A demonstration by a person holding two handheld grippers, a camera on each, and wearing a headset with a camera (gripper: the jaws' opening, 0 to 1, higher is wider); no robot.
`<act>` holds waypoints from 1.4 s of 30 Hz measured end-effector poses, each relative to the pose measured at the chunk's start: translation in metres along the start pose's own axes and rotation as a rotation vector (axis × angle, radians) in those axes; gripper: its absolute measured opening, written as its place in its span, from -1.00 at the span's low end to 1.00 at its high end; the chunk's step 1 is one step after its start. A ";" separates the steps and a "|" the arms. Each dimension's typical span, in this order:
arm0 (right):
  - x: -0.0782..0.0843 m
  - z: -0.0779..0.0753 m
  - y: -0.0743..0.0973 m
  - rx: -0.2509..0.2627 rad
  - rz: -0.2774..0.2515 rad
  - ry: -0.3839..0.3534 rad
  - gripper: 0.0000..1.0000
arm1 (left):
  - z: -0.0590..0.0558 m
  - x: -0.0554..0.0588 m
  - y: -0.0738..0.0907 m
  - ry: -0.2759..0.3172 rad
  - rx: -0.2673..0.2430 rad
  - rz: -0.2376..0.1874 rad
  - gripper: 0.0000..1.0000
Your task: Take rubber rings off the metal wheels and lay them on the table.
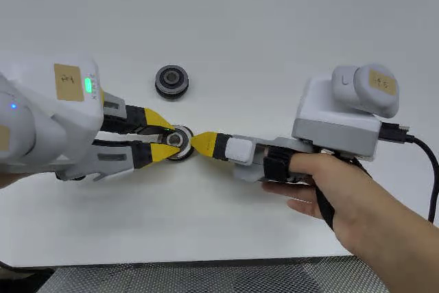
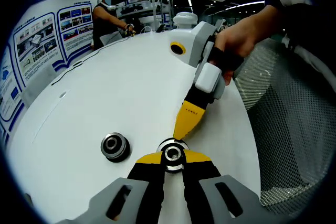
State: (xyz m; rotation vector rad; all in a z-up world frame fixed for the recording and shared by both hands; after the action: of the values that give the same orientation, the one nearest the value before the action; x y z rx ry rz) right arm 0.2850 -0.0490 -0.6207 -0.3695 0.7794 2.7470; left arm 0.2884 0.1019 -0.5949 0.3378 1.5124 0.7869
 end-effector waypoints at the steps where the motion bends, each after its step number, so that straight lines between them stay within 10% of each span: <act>1: 0.000 0.000 0.000 0.000 0.001 0.003 -0.96 | 0.000 0.000 0.000 0.000 0.000 0.000 -0.75; 42: 0.000 0.020 -0.002 0.070 0.030 0.210 -0.99 | 0.000 0.000 0.000 0.008 0.001 -0.003 -0.75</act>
State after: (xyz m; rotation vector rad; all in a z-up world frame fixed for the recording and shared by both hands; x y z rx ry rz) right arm 0.2827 -0.0362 -0.6053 -0.6440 0.9369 2.7293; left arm 0.2882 0.1019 -0.5952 0.3333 1.5204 0.7855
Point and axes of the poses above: the centre of the closed fingertips' face, and the gripper's own axes: y roughly backward along the fingers, z roughly to its left, x roughly out of its underside, the point moved 9 cm from there along y, roughly backward along the fingers, and after that the axes turned 2 degrees about -y, right-handed, at the moved point
